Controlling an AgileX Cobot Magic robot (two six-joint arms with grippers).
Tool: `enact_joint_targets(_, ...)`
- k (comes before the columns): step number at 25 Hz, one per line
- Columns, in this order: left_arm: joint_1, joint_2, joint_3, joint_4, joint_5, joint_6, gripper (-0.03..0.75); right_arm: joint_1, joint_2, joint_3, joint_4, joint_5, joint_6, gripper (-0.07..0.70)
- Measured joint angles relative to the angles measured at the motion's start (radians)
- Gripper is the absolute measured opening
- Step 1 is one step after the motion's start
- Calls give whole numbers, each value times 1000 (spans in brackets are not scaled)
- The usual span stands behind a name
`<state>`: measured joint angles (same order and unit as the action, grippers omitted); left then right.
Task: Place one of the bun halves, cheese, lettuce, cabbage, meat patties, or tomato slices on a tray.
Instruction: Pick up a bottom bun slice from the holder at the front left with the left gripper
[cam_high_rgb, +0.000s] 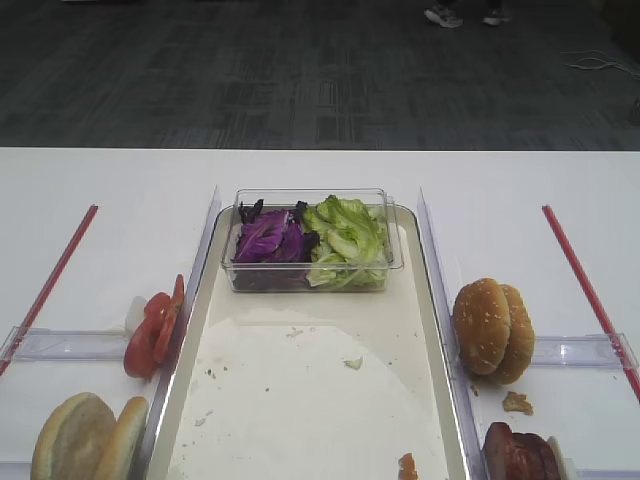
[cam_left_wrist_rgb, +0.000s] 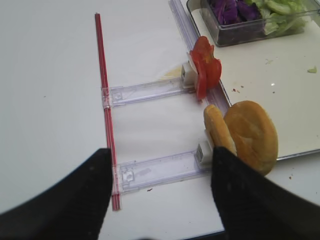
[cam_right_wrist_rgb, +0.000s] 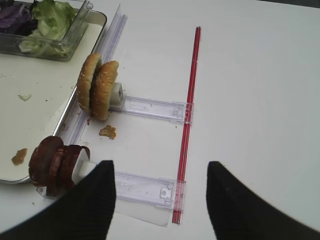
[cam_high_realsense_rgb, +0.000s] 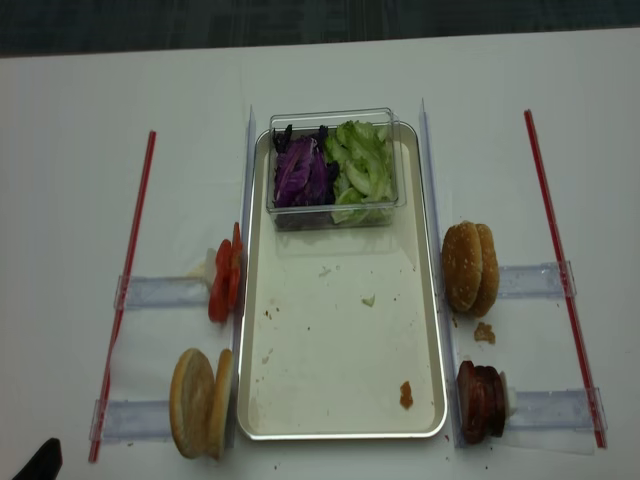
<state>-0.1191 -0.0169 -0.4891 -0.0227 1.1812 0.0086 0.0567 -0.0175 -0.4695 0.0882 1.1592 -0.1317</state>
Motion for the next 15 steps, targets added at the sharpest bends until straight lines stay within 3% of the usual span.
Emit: enact_joint_targets(15, 0, 0, 0, -15, 0, -31, 412, 0, 0, 0, 0, 0, 0, 427)
